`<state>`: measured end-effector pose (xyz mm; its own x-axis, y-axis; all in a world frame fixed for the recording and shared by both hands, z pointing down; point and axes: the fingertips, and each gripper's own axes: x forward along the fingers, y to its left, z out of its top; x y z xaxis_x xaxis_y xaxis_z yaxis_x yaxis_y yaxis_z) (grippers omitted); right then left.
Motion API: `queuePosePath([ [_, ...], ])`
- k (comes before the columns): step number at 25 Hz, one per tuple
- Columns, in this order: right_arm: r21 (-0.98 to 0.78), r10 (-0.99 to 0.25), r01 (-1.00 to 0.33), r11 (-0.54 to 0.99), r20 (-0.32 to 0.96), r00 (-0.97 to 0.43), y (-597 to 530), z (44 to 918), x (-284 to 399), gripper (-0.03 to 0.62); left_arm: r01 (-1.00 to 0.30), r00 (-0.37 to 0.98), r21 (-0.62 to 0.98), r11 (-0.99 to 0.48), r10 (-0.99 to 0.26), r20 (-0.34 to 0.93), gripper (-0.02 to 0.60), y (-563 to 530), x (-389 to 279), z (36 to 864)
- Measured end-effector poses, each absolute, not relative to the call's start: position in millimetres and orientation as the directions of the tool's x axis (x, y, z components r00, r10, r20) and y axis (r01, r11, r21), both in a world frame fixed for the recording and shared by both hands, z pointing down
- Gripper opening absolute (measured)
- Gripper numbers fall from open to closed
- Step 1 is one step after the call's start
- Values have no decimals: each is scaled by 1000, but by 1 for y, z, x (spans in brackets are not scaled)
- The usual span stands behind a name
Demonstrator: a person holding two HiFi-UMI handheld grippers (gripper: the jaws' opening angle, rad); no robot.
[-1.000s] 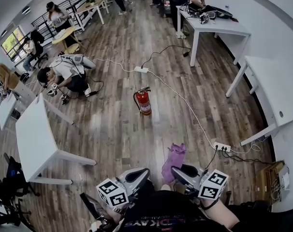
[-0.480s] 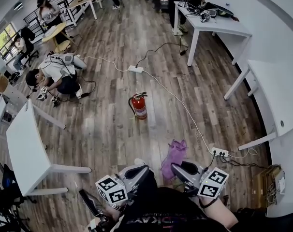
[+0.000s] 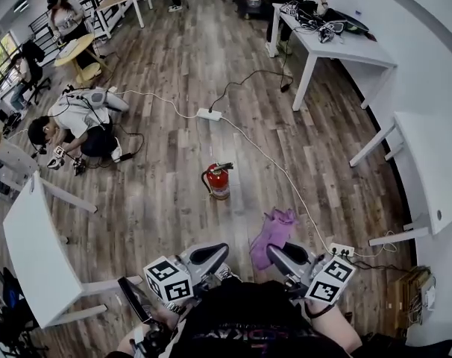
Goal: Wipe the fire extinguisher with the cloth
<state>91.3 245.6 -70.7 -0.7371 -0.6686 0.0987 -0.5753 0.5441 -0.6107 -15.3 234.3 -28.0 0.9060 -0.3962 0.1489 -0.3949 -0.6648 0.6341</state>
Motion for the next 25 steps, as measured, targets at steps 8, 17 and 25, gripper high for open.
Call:
queuePosePath([
  [8,-630,-615,-544,554,132,-778,170,-65,74,74,-434,883,661,-612,-436,175,5,167,-30,-21],
  [17,-640,-498,-469,609,152,-854,64,-56,92,74,-535,796,670,-515,-571,198,5,84,-21,-12],
  [25,-650,-366,-381,657,167,-916,-37,-42,120,72,-624,703,657,-422,-670,237,5,22,6,6],
])
